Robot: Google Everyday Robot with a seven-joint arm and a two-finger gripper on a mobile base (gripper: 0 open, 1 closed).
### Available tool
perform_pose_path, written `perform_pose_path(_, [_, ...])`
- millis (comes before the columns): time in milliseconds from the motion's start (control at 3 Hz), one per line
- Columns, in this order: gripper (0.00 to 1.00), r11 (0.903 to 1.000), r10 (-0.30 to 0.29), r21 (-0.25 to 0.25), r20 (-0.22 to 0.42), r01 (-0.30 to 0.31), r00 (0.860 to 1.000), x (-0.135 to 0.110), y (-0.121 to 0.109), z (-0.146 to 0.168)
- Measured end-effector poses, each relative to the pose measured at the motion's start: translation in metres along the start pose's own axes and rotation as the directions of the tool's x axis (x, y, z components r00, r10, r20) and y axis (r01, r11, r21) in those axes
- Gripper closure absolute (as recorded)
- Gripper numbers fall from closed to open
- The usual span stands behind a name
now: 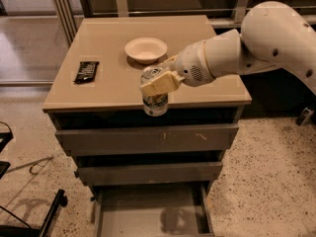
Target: Pick 7up can from bottom drawer and place on counter
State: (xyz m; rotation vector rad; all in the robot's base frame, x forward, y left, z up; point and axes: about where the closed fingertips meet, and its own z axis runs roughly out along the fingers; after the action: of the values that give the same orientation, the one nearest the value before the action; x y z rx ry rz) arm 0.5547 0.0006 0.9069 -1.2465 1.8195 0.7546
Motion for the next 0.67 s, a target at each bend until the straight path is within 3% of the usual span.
perform_pose_path(667, [1.0, 0.9998, 0.007, 0.018, 0.031, -0.007, 0.999, -0.01, -0.033, 0.015])
